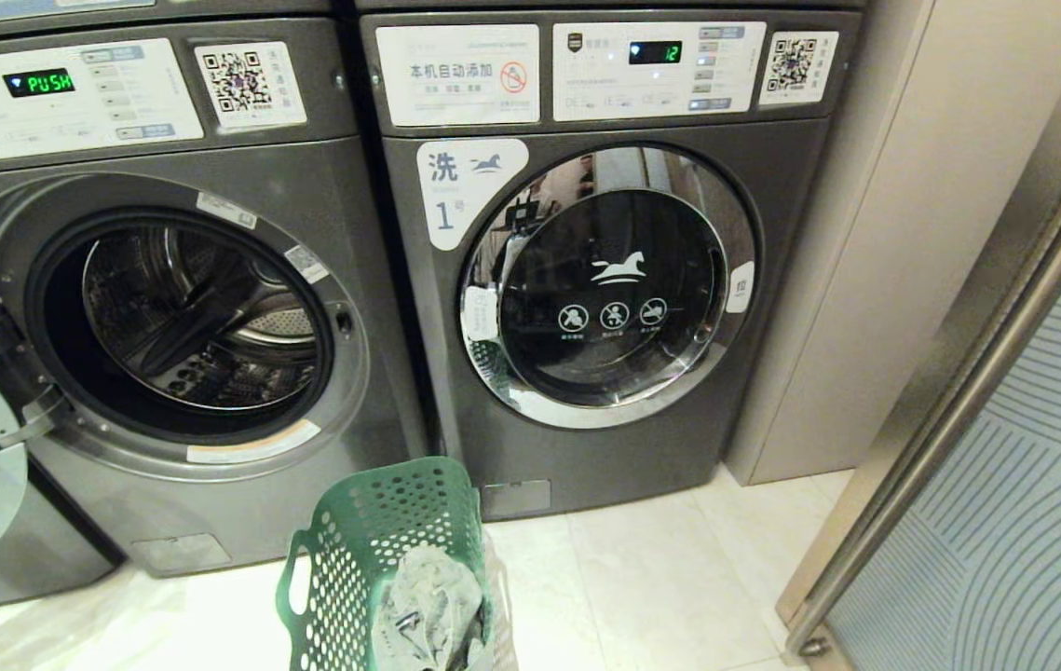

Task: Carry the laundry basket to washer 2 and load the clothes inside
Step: Place the clothes into the washing machine

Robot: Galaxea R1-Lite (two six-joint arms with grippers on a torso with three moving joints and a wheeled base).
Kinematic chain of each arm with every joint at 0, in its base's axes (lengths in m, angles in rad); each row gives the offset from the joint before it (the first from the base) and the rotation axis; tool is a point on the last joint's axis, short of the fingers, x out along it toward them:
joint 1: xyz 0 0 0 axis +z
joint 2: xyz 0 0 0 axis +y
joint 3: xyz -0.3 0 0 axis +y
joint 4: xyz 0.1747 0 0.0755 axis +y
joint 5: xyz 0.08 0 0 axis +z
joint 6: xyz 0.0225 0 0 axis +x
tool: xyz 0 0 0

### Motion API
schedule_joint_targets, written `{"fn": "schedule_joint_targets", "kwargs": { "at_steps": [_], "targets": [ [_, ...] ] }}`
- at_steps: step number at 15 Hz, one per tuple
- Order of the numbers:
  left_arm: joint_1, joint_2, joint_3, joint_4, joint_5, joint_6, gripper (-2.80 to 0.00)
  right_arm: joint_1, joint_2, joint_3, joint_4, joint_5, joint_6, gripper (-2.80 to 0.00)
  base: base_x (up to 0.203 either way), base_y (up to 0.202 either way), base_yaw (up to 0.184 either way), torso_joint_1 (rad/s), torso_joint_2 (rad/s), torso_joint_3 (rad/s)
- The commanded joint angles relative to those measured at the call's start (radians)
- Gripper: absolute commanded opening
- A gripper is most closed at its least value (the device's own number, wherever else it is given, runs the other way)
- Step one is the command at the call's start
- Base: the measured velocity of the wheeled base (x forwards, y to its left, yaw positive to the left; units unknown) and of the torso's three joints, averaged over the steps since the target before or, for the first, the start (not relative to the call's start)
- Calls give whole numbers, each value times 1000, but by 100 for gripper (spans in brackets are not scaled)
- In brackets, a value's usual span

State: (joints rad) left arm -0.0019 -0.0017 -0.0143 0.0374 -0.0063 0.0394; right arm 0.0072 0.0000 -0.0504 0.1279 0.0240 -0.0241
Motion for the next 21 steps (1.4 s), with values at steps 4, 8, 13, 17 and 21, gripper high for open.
{"fn": "schedule_joint_targets", "kwargs": {
  "at_steps": [4, 8, 13, 17, 21],
  "targets": [
    [0, 0, 0, -1, 0, -12, -280, 0, 0, 0, 1, -1, 0, -280, 0, 196, -1, 1, 2, 3],
    [0, 0, 0, -1, 0, -13, -280, 0, 0, 0, 1, -1, 0, -280, 0, 196, 0, -1, 0, 3],
    [0, 0, 0, -1, 0, -12, -280, 1, 0, 0, 1, -1, 0, -280, 0, 195, -1, 5, 3, 3],
    [0, 0, 0, -1, 0, -13, -280, 2, 0, 0, 1, -1, 0, -280, 0, 195, -3, 2, 3, 2],
    [0, 0, 0, -1, 0, -13, -280, 2, 0, 0, 1, -1, 0, -280, 0, 199, -2, 1, 2, 1]
  ]
}}
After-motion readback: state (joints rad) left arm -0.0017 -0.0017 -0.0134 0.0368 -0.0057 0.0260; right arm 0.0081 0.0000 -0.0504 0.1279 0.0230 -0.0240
